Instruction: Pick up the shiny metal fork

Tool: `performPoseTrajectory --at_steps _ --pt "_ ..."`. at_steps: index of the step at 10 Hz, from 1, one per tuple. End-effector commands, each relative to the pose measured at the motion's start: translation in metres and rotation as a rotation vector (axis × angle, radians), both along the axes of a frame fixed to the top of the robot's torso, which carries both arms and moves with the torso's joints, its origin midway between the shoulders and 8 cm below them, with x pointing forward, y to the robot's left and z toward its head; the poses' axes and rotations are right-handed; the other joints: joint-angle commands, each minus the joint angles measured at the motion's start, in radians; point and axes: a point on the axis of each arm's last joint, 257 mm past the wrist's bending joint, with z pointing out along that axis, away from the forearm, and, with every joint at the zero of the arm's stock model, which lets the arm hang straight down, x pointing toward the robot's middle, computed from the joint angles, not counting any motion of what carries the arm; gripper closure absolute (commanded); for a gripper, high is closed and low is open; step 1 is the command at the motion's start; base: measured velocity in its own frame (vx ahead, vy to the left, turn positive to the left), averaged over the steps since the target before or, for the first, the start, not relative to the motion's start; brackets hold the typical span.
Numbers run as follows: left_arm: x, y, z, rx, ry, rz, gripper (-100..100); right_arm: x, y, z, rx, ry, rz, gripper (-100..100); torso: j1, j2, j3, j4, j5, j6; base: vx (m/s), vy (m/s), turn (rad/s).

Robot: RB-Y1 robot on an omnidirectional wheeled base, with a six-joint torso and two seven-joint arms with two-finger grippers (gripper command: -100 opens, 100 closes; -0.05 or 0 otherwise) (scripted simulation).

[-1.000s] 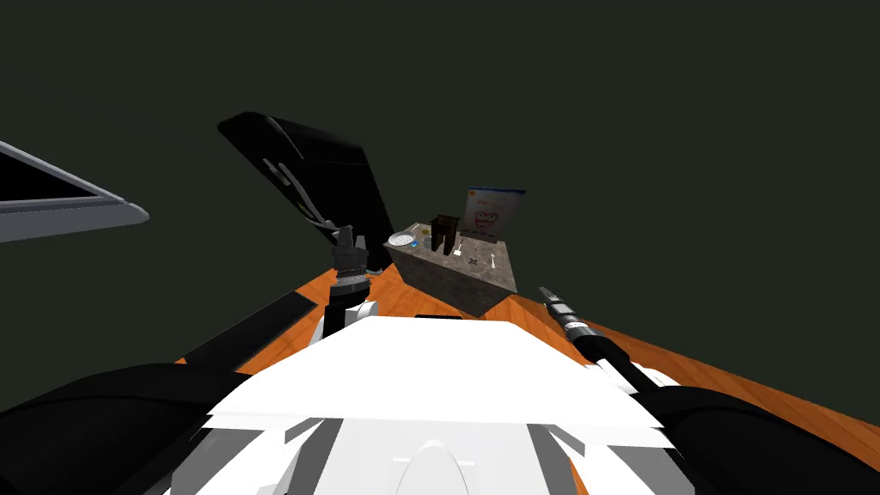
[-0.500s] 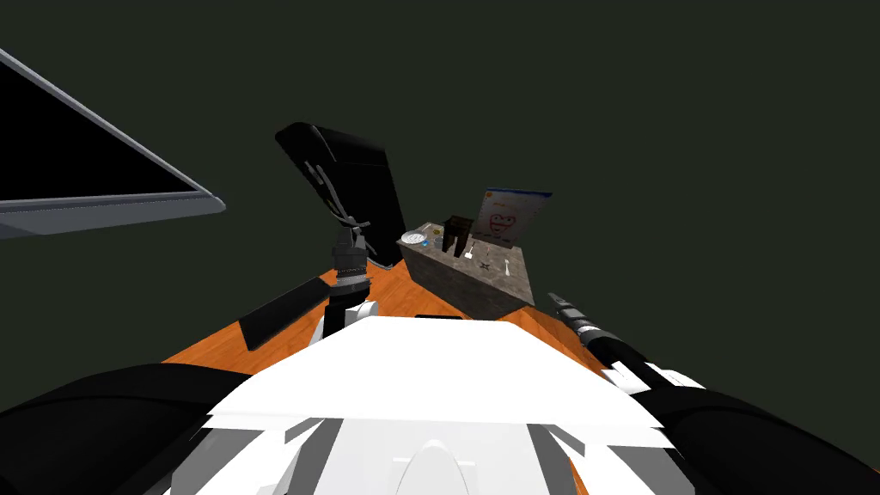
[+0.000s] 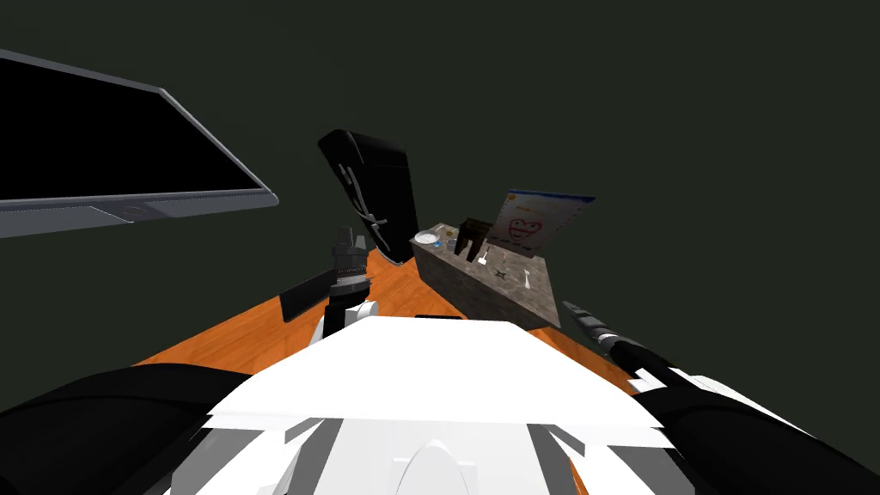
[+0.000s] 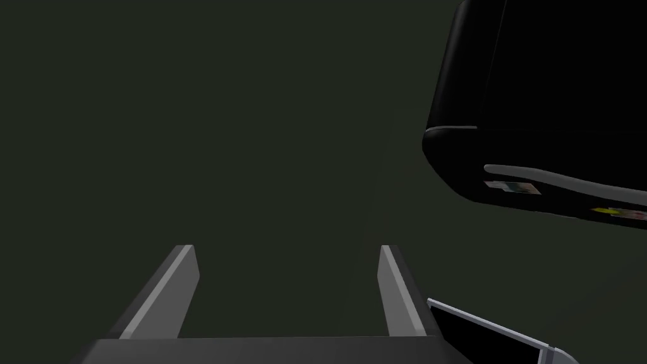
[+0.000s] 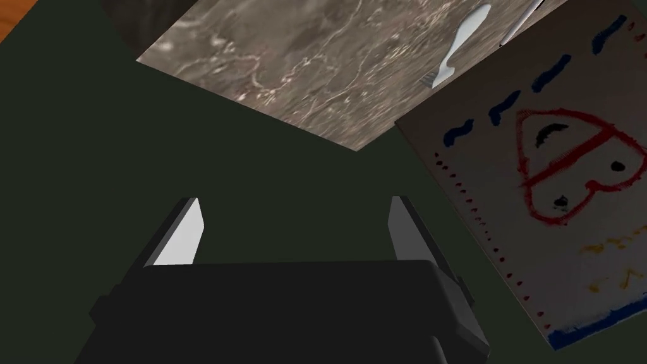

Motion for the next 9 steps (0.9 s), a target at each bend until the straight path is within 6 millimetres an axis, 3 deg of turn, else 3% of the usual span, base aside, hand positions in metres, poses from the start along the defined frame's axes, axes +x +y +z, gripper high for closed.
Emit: performPoseTrajectory --at_steps 1,3,5,6,9 --pt "0.000 0.000 0.000 0.000 0.000 0.000 0 -0.013 -0.021 -0.003 -0.026 0.057 -0.025 -100 0.000 0.000 0.000 0.000 0.000 0.000 0.037 0.053 0.285" --pt "0.000 0.000 0.000 0.000 0.000 0.000 0 -0.024 -0.037 -0.005 -0.047 0.103 -0.047 -100 0.002 -0.002 -0.001 0.000 0.000 -0.001 0.065 0.070 0.252" --pt "0.000 0.000 0.000 0.000 0.000 0.000 0 -0.047 -0.066 -0.009 -0.086 0.189 -0.089 -100 0.001 -0.001 -0.001 0.000 0.000 0.000 0.075 0.054 0.244" --pt "0.000 0.000 0.000 0.000 0.000 0.000 0 -0.047 -0.066 -0.009 -0.086 0.189 -0.089 -100 0.001 -0.003 -0.002 -0.001 0.000 0.000 0.081 0.030 0.127" --pt "0.000 0.000 0.000 0.000 0.000 0.000 0 -0.080 -0.100 -0.013 -0.137 0.308 -0.137 -100 0.001 -0.003 -0.002 -0.001 0.000 0.000 0.089 0.044 0.241"
